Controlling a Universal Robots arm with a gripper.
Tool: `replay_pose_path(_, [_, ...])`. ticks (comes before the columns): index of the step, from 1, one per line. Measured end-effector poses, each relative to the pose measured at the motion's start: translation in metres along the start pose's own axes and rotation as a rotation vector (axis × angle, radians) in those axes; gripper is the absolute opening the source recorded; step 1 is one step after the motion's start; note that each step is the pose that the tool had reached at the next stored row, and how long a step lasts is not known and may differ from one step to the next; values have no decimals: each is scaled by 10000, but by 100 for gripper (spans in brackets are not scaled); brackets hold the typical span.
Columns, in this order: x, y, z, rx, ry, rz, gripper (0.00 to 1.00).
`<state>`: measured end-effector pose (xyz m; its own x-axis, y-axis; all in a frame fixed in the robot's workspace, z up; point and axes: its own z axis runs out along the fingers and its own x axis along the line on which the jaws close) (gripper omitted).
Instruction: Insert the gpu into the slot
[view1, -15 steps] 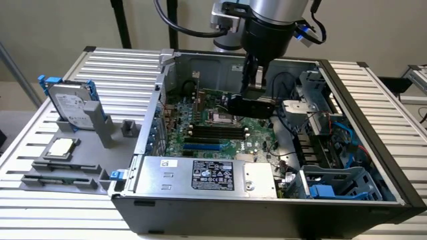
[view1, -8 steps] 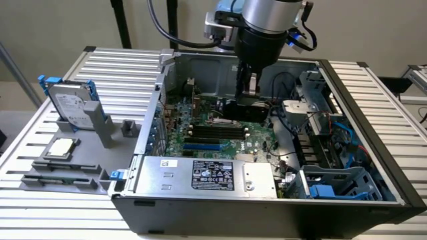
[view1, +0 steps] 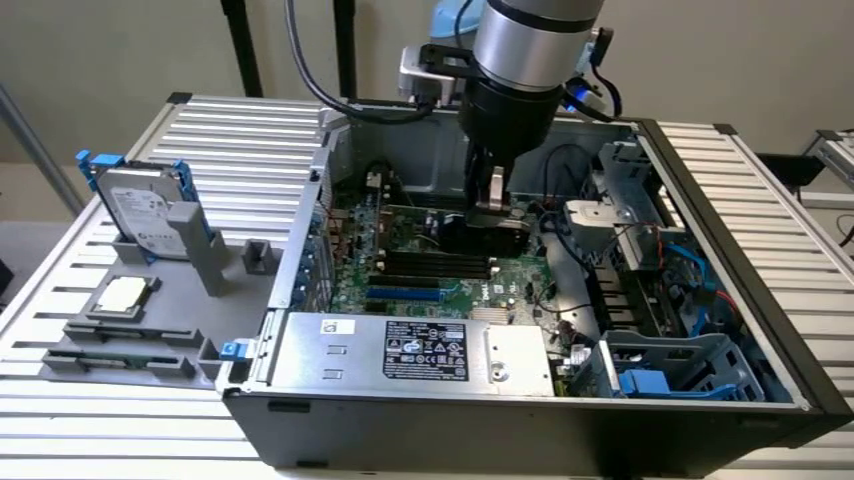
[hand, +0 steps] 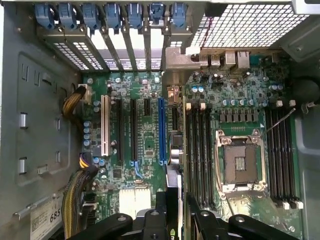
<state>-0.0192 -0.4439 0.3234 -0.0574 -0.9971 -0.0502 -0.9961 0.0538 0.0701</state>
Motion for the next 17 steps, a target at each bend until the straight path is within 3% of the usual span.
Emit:
replay_pose_path(14, [133, 343, 202, 0, 3, -37, 26])
replay_pose_path(15, [141, 372, 216, 15, 3, -39, 26])
replay_pose_path(17, [153, 450, 238, 123, -3, -46, 26])
